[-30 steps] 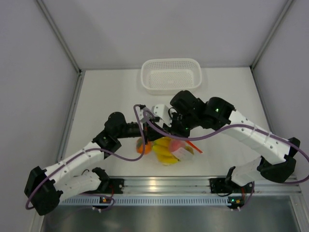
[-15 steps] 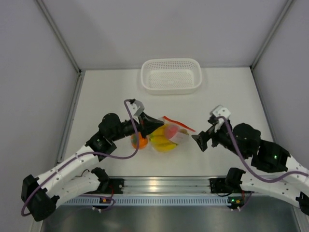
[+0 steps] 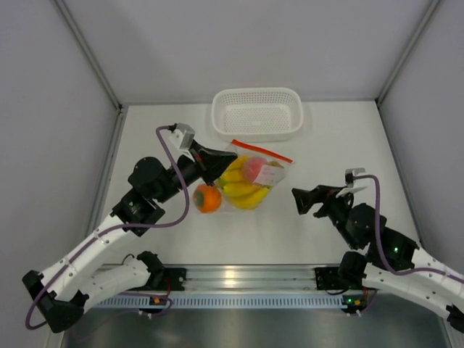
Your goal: Open the zip-top bag and remove the fake food
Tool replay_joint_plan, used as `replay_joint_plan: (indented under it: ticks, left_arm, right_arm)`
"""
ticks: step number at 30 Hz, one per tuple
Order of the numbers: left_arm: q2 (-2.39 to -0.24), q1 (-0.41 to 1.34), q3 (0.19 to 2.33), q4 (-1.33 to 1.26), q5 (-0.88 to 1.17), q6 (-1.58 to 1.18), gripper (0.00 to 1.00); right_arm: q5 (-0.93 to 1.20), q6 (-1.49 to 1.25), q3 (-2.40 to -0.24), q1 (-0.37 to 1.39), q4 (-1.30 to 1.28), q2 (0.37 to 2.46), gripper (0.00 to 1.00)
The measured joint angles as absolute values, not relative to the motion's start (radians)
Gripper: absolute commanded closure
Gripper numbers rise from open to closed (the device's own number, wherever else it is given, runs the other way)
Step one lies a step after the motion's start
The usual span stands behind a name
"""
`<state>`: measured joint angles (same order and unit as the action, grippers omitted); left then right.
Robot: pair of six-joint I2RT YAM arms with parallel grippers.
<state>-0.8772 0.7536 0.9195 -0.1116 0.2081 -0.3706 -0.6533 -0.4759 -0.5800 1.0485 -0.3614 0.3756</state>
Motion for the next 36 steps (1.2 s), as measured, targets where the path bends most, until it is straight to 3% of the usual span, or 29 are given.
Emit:
replay_joint_plan:
  ticks: [6, 13, 19, 36]
  left_arm:
    - [-0.877, 0.754, 0.979, -0.087, 0.164, -0.413, 1.0]
    - [-0.919, 0.751, 1.052, -0.056, 0.138, -0.413, 1.0]
    - [-0.973, 0.735, 1.064, -0.046, 0.173, -0.413, 1.0]
    - [-1.028, 0.718, 1.084, -0.036, 0.379, -0.421, 1.0]
  right_arm:
    - [-0.54, -0.551, -0.584, 0.963, -0.244, 0.436, 0.04]
    - [0.042, -0.534, -0.588, 0.52, -0.082, 0.607, 0.01]
    - [0.469, -0.682, -0.439, 0.205, 0.304, 0.702, 0.04]
    - [0.772, -0.155, -0.705, 0.229, 0.032, 0.714, 0.11]
